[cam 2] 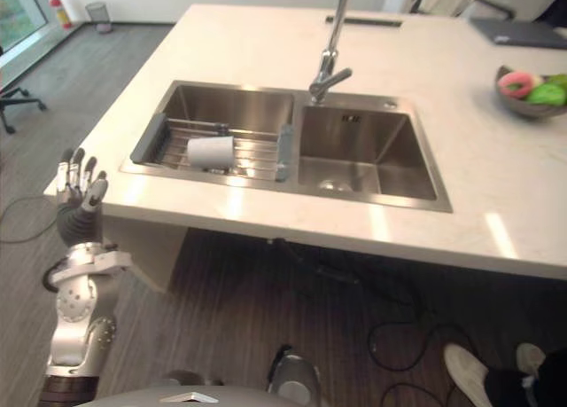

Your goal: Walk over to the sink, pick up the cup, carry it to the dishwasher, place the cup inside the dishwasher, then close the dishwasher door

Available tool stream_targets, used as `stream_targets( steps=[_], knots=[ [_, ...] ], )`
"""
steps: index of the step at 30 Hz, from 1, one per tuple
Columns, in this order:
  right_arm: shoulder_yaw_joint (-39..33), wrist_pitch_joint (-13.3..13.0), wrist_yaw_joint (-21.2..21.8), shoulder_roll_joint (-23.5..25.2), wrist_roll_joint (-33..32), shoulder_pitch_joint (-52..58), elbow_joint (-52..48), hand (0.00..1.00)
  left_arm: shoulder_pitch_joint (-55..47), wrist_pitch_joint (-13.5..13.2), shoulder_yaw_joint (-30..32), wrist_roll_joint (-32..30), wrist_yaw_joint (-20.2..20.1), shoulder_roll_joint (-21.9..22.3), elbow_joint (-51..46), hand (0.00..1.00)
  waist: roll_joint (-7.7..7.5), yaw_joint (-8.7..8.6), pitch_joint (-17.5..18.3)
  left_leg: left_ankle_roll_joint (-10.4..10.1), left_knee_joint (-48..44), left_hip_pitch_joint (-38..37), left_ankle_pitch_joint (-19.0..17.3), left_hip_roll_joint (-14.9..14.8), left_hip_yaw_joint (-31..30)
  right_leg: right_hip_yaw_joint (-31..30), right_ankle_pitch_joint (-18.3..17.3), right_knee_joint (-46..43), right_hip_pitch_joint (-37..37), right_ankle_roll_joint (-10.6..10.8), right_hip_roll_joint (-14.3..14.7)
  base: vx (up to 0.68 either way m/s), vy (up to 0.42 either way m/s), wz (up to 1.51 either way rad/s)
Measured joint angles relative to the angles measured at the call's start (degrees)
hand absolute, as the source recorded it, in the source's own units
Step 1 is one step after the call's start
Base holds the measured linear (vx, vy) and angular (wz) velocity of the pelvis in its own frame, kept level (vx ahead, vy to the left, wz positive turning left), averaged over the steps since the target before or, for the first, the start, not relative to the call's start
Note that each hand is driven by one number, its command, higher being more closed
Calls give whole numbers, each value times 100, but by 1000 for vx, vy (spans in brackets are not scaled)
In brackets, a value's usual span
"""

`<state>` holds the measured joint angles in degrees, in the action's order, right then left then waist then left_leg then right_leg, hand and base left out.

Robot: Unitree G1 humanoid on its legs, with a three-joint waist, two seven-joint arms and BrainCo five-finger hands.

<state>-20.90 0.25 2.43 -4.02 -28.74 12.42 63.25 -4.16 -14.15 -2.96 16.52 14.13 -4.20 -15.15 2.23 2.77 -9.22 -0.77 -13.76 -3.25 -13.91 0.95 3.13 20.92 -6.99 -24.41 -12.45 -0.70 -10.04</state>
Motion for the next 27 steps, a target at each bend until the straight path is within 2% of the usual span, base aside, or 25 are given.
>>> stream_targets(
  steps=[3,4,6,7,8,10,11,12,13,14,15,17,19,22,25,27],
  knots=[
    [-4,123,52,7,-80,45,4,0,39,57,-287,-108,-6,88,16,0,7,-124,3,-76,-384,-63,37,-178,198,330,-330,-53,394,-45,-6,236,-174,54],
    [7,128,62,3,-171,91,2,0,45,64,-396,-167,-1,84,23,0,-15,-130,-14,-139,-975,149,12,-284,411,463,-382,64,654,-48,-31,82,-81,56],
    [51,207,71,-7,-464,161,-137,0,62,51,-450,-217,-21,77,24,0,-52,-115,-38,-71,-1421,424,-227,-658,935,582,-479,267,1016,-67,-62,67,-75,46],
    [58,255,104,-15,-486,163,-156,0,61,44,-450,-216,-43,69,13,0,-52,-104,-38,-82,-1385,536,-236,-803,1010,619,-475,353,1144,-44,-105,64,-42,20],
    [94,292,164,-65,-484,150,-184,0,62,32,-470,-216,-68,75,-31,0,-60,-83,-43,-180,-1307,676,-160,-1019,1125,644,-496,373,1272,11,-205,74,-8,10],
    [188,341,245,-202,-472,159,-181,0,56,45,-565,-209,-84,73,-140,0,-55,-65,-36,-218,-1080,740,148,-1278,1299,638,-529,338,1342,117,-366,68,52,-8],
    [231,343,243,-287,-475,156,-209,0,62,56,-633,-200,-180,76,-273,0,-51,-57,-35,-175,-893,750,473,-1473,1593,578,-523,320,1390,212,-489,115,145,-23],
    [207,327,241,-335,-498,159,-248,0,101,60,-704,-186,-301,70,-362,0,-44,-88,-29,-36,-770,710,987,-1552,1764,511,-532,274,1403,325,-630,131,169,-23],
    [159,320,236,-351,-535,181,-286,0,131,68,-759,-167,-366,71,-384,0,-4,-97,-2,7,-694,690,1446,-1544,1763,485,-542,258,1390,410,-670,157,213,-19],
    [-18,296,226,-370,-638,227,-369,0,192,89,-870,-118,-493,67,-407,0,138,-136,102,-48,-544,677,2256,-1483,1719,401,-558,228,1312,604,-686,160,217,-5],
    [-70,266,212,-325,-770,186,-361,0,298,165,-874,-50,-628,-15,-396,0,67,-223,172,-84,-246,610,2224,-1204,1698,211,-560,200,1165,708,-867,153,215,6],
    [-79,248,205,-184,-870,67,-253,0,459,258,-887,122,-748,-151,-376,0,91,-342,246,-120,306,532,2259,-917,1636,79,-431,326,1014,804,-978,90,173,18],
    [-250,221,195,-105,-943,12,-69,0,611,355,-1017,269,-891,-262,-181,0,160,-375,267,-216,1039,247,2323,-755,1581,95,-233,569,1049,922,-955,90,188,6],
    [-482,158,183,-94,-1026,-9,85,0,826,508,-1387,366,-1076,-381,121,0,180,-476,271,-274,1500,79,2362,-692,1555,191,-50,812,1152,1013,-886,56,109,8],
    [-723,107,22,-79,-1101,-14,133,0,838,586,-1777,354,-1237,-479,126,0,193,-549,280,-300,1515,81,2338,-672,1556,171,172,1231,1269,1016,-817,2,57,-11],
    [-828,94,-41,-114,-905,-13,167,0,839,650,-1893,348,-1241,-481,126,0,239,-584,302,-393,1573,59,2251,-697,1552,123,312,1457,1269,1011,-750,-23,39,-25]
  ],
)
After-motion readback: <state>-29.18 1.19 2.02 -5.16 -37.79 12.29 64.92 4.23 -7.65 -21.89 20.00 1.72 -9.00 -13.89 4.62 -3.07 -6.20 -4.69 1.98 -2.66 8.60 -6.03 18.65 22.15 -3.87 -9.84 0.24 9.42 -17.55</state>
